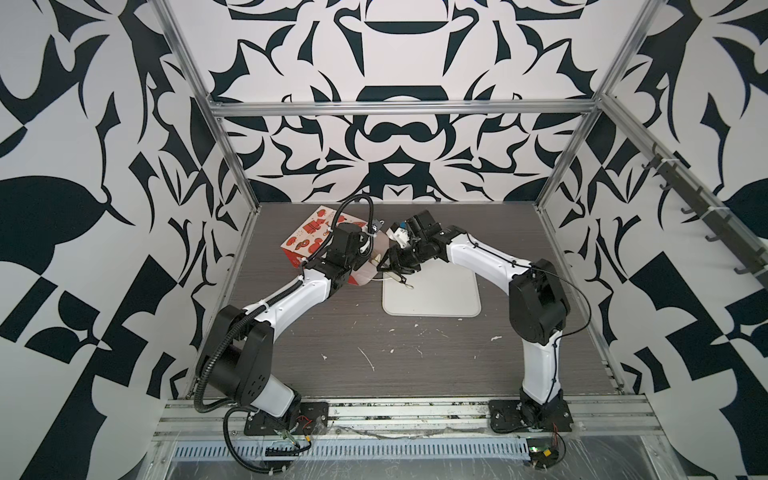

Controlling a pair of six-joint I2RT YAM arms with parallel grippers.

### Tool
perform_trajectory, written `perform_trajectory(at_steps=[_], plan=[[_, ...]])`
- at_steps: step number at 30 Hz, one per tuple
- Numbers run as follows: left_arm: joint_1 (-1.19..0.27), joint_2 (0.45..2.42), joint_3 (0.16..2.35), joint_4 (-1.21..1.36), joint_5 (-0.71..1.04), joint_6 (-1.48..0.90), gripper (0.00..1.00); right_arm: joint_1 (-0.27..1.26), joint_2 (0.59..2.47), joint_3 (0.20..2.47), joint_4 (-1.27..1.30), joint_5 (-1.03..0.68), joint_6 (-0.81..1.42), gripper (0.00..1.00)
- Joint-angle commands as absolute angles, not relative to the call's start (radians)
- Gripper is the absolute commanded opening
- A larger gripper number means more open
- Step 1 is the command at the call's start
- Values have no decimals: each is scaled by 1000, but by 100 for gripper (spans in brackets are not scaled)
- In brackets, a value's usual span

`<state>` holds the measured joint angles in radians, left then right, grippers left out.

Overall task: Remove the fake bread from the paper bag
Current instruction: 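Pinch the golden pastry inside the bag with the tongs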

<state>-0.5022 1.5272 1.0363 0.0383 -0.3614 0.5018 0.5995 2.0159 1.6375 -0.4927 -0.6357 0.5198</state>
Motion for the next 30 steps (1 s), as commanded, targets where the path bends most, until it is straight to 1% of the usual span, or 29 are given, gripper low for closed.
perform_trajectory(at_steps=[1,9,13,14,17,25,30], plan=[[-497,1531,1024,74,-372,502,7,601,2009,1702,-520,-614,496,45],[-497,1538,1020,80,-366,496,7,600,2026,1739,-524,-597,504,45],[-497,1537,1019,81,-367,498,7,601,2053,1749,-544,-586,503,41],[-497,1537,1020,81,-367,497,7,601,2058,1744,-546,-582,505,38],[-497,1536,1019,81,-367,497,7,601,2058,1731,-543,-564,507,24],[-497,1550,1029,80,-372,496,7,601,2017,1709,-538,-537,497,1],[-496,1569,1043,83,-391,486,7,600,1961,1673,-535,-531,479,0]])
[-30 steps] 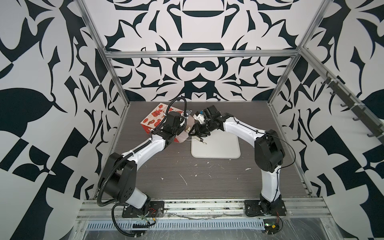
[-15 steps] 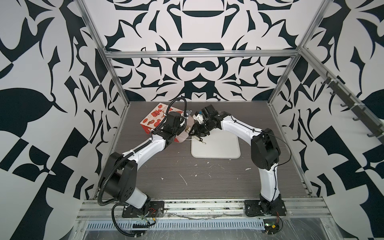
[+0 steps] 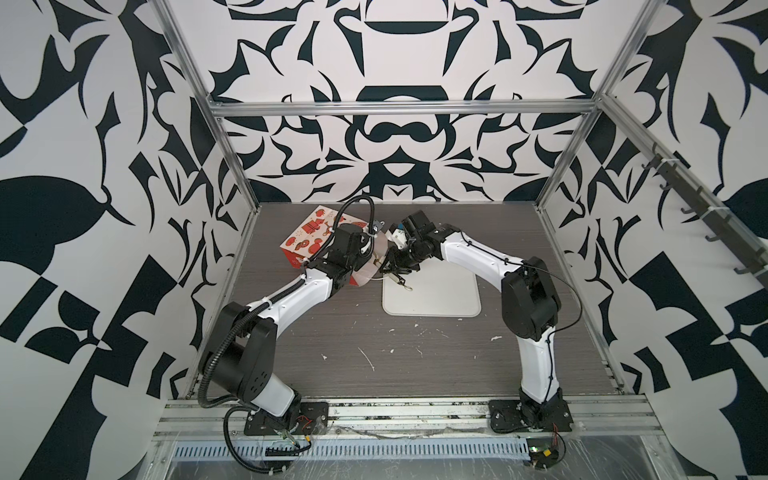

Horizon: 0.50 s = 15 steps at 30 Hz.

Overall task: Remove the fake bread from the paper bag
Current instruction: 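Pinch the golden pastry inside the bag with the tongs, then pull the pastry out with the tongs and move it over the white tray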

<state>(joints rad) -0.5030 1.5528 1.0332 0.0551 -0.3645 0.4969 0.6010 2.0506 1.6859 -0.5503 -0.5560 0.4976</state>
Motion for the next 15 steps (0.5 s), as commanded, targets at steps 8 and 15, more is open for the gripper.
perform_trajectory(at_steps=[8,15], plan=[[-491,1599,1069,93,-408,462,7,600,1851,1579,-536,-548,468,0],[-486,1621,1090,103,-451,452,7,585,1720,1472,-564,-526,437,0]])
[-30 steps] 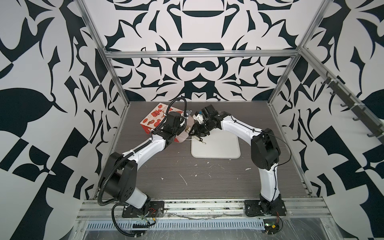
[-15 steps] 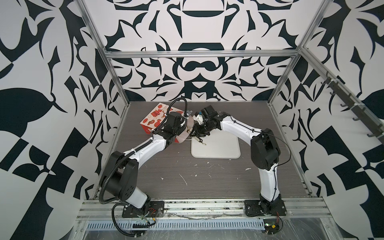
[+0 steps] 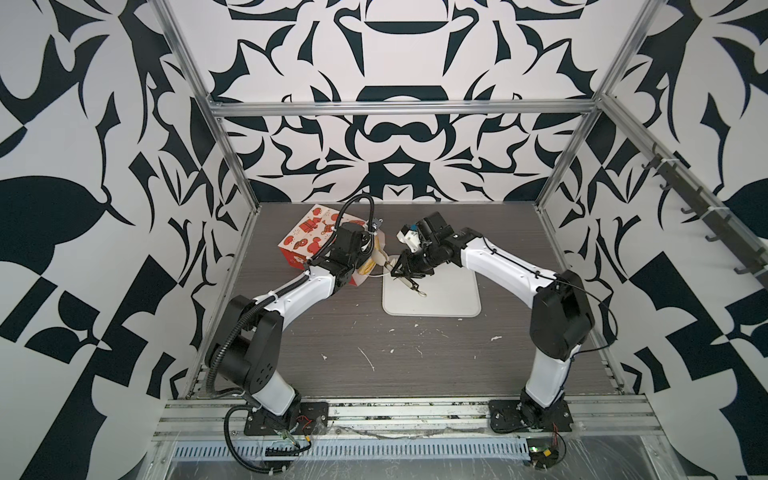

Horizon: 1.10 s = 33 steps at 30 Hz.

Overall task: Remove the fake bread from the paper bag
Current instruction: 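Pull the pastry out with the tongs and move it over the white tray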

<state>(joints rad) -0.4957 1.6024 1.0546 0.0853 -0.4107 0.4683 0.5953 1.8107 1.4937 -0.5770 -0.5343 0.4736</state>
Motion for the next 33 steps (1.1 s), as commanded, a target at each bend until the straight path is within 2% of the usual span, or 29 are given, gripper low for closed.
perform_trajectory(at_steps=[1,6,12,18,27,33], plan=[[-485,1624,1094,103,-456,449,7,580,1698,1453,-565,-520,436,0],[-477,1635,1108,103,-470,432,7,547,1582,1382,-618,-489,400,0],[-475,1643,1120,100,-475,428,7,525,1453,1372,-787,-358,302,0],[-472,1649,1115,104,-474,423,7,487,1379,1324,-836,-298,292,0],[-461,1643,1115,108,-456,413,7,486,1385,1410,-1153,154,192,0],[-455,1641,1112,112,-449,409,7,494,1418,1444,-1232,272,164,0]])
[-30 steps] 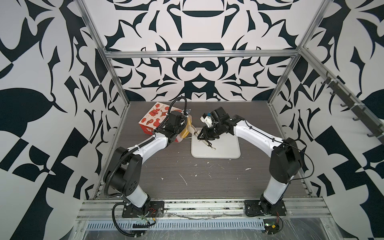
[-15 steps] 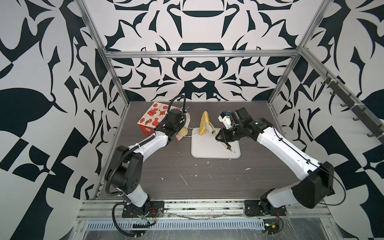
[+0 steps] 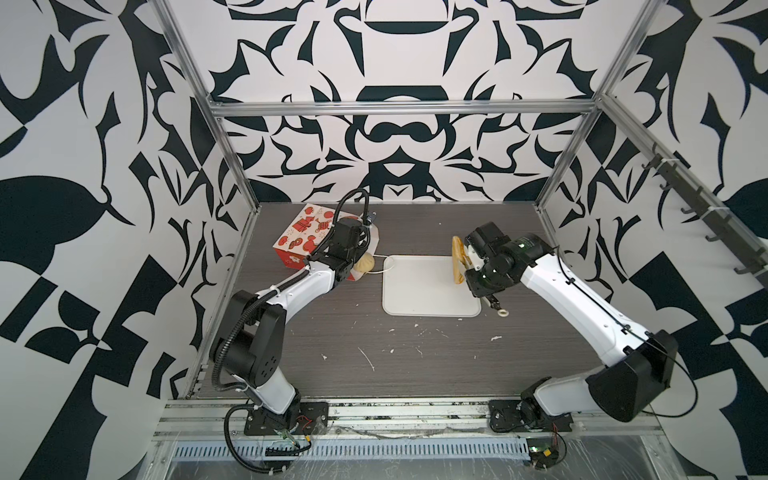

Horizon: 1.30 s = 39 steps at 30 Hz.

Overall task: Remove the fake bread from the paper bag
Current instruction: 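Pull the pastry out with the tongs and move it over the white tray, then lower the pastry onto the tray and open the tongs with the right gripper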

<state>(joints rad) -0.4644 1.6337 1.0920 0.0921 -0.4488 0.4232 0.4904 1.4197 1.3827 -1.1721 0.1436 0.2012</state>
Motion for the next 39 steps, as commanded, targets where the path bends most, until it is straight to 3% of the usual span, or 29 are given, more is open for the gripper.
perform_trajectory(at_steps=[1,15,22,30,34,39], plan=[[-455,1641,1112,112,-449,410,7,498,1425,1450,-1245,289,160,0],[-451,1636,1103,118,-445,410,7,606,1599,1446,-1255,315,179,0],[-448,1640,1103,122,-442,410,7,633,1623,1410,-1185,203,207,1],[-444,1639,1103,127,-439,412,7,634,1621,1329,-1127,103,228,15],[-443,1637,1100,129,-437,412,7,634,1618,1309,-1123,80,243,29],[-441,1640,1100,132,-438,413,7,634,1590,1300,-1117,69,257,53]])
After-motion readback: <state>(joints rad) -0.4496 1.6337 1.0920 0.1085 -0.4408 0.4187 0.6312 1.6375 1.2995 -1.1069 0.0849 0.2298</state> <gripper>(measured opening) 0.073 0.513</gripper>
